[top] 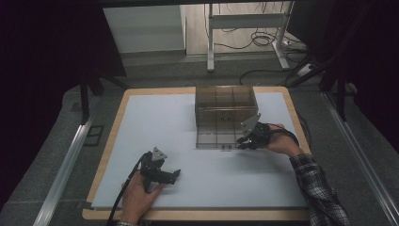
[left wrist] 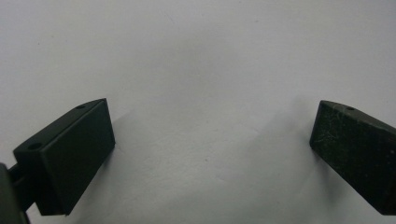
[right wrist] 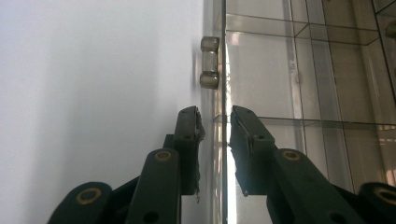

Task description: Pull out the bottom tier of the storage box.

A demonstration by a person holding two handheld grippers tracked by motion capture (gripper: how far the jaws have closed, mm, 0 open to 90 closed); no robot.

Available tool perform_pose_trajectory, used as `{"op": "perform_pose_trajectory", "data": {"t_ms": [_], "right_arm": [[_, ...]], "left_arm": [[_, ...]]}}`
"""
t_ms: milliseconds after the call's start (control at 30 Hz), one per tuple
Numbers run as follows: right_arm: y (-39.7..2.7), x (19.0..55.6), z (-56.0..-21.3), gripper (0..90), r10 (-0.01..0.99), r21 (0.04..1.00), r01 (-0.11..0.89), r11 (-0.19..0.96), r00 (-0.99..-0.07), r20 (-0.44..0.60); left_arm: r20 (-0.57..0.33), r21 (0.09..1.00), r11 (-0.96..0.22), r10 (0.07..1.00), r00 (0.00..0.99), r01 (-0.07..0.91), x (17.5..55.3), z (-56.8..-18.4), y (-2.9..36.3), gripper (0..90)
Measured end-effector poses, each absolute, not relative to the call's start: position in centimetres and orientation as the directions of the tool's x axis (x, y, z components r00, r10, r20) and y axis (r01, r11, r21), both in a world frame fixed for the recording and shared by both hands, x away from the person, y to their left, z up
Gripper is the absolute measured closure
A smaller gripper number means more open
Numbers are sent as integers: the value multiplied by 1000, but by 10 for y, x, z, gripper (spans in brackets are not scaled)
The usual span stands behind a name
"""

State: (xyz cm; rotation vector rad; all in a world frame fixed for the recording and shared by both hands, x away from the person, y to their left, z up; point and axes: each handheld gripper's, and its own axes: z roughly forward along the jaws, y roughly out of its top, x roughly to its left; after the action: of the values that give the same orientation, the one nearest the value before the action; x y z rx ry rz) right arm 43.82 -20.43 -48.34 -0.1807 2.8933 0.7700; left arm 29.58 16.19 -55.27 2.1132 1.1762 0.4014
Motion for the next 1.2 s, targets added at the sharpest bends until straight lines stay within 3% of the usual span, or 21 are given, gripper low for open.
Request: {"op": "perform_pose_trajectory", "data": {"t_ms": [1200], "right_arm": [[-207,406,-476,507,17,554,-92,828,-982,-189]], "left_arm": [[-55,687,-364,837,545,628,296,-553,162,0]]}}
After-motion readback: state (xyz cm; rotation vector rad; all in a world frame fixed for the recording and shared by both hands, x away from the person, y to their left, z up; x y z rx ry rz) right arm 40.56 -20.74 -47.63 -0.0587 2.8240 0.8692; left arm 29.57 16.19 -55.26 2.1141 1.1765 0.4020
